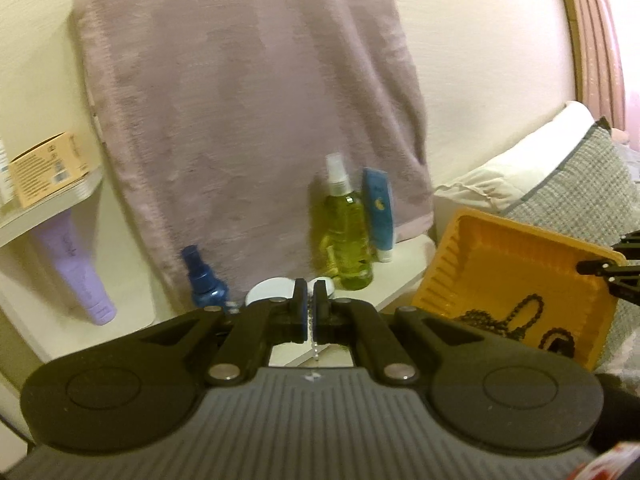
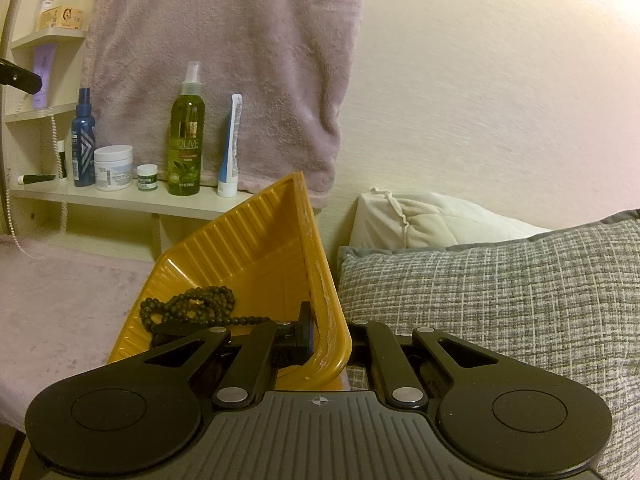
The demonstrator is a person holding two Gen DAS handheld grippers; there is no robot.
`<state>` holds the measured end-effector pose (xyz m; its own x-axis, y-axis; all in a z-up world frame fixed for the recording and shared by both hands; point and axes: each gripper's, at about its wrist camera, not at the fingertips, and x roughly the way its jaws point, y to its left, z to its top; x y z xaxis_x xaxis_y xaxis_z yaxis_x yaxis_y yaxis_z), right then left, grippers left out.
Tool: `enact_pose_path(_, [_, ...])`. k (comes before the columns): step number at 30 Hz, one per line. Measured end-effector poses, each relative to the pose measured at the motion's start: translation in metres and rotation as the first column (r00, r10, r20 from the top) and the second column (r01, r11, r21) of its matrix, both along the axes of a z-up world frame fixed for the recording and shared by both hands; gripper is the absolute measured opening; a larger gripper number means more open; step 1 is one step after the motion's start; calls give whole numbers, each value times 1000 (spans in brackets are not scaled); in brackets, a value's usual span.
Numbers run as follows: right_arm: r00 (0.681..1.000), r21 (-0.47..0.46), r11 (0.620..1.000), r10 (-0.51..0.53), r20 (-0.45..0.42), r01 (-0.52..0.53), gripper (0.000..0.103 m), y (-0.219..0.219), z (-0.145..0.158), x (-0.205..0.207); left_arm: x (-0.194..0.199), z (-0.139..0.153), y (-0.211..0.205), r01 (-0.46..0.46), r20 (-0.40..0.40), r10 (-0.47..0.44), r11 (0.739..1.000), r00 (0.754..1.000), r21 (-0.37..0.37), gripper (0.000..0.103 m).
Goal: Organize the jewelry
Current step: 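Lift the pearl strand and carry it over the tray with the left tool, then lower the pearl strand into the tray and open the left tool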
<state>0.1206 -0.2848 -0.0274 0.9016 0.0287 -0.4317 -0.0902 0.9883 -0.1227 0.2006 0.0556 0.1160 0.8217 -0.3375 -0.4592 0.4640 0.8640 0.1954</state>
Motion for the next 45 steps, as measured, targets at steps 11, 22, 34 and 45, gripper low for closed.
enact_pose_path(11, [1000,0,1000,1,0,-1,6,0,0,0,5,5,-32,104,-7,-104,995,995,4,1])
enact_pose_path(22, [1000,7,1000,2,-4,-2,6,-3,-2,2,6,13,-70,201,-9,-201,979,979,-6,1])
enact_pose_path(34, [1000,22,1000,-1,-8,1,6,-5,-3,2,6,17,-124,320,-6,-321,946,947,-43,1])
enact_pose_path(45, [998,135,990,-43,-54,50,6,-27,-13,10,16,-11,-170,384,-78,-389,921,918,-66,1])
